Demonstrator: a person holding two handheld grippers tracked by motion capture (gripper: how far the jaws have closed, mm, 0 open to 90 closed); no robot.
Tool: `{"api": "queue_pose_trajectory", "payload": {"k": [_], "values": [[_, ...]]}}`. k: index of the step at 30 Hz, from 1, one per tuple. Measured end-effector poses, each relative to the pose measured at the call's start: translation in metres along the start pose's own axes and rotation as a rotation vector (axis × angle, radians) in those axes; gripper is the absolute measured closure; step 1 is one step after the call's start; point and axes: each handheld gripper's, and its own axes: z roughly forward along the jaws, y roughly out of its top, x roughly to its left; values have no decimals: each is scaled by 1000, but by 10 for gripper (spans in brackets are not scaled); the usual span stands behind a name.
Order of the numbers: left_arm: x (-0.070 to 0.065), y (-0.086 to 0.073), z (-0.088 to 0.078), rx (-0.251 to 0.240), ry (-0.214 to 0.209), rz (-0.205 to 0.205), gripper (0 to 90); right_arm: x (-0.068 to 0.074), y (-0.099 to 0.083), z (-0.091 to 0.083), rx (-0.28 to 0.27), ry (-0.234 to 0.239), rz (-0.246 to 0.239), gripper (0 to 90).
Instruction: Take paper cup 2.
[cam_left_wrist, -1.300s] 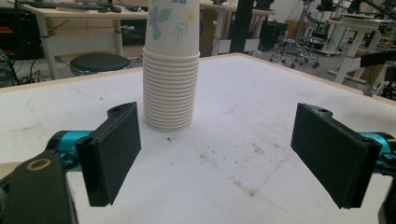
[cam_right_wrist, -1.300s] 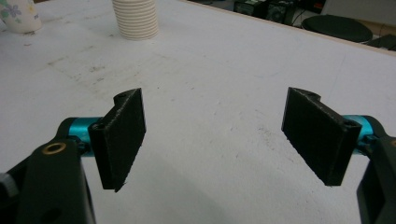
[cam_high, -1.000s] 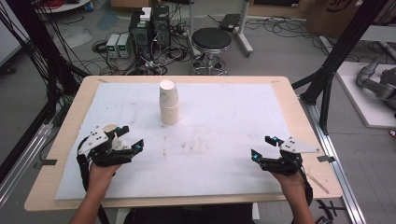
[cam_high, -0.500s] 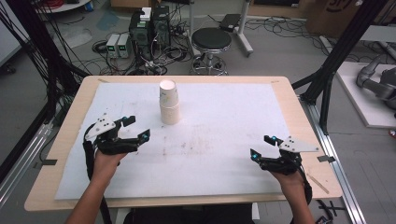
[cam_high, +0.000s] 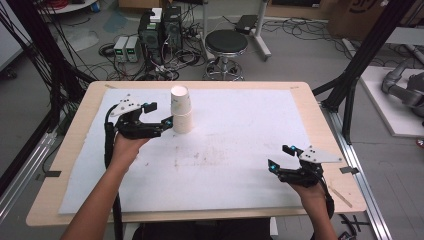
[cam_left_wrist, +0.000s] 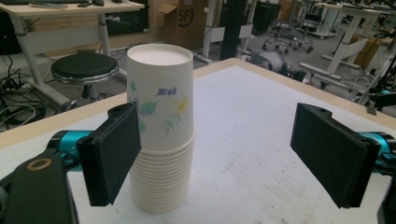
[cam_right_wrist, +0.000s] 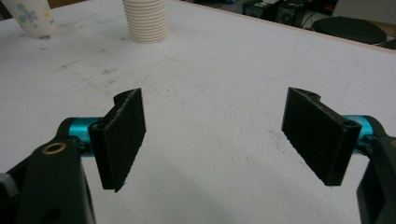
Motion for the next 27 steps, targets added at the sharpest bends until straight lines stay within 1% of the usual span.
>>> {"api": "queue_pose_trajectory", "payload": {"k": [2, 3, 6, 8, 15, 17, 19, 21, 22, 24, 27], "values": [[1, 3, 5, 5, 6, 3, 160, 0, 0, 0, -3, 0, 5, 223], [2, 6, 8, 16, 11, 10, 159, -1, 0, 0, -3, 0, 4, 223], [3, 14, 16, 21, 18, 18, 159, -1, -1, 0, -3, 3, 13, 222], [5, 20, 21, 28, 26, 22, 159, -1, -1, 1, -2, 5, 8, 223], [10, 35, 40, 58, 49, 37, 159, -1, 0, 1, -11, 8, 13, 223], [12, 37, 46, 70, 56, 35, 159, -1, 0, 1, -7, 11, 11, 222], [14, 38, 50, 72, 60, 32, 159, -1, 0, 2, -7, 15, 10, 223], [17, 38, 55, 93, 66, 29, 159, -1, 0, 2, -11, 13, 7, 222], [19, 39, 58, 98, 71, 25, 159, -1, 0, 2, -10, 15, 9, 223], [21, 40, 63, 100, 69, 13, 159, -1, 0, 2, -9, 15, 13, 222], [24, 41, 70, 118, 68, 22, 159, -1, -1, 2, -5, 18, 17, 222]]}}
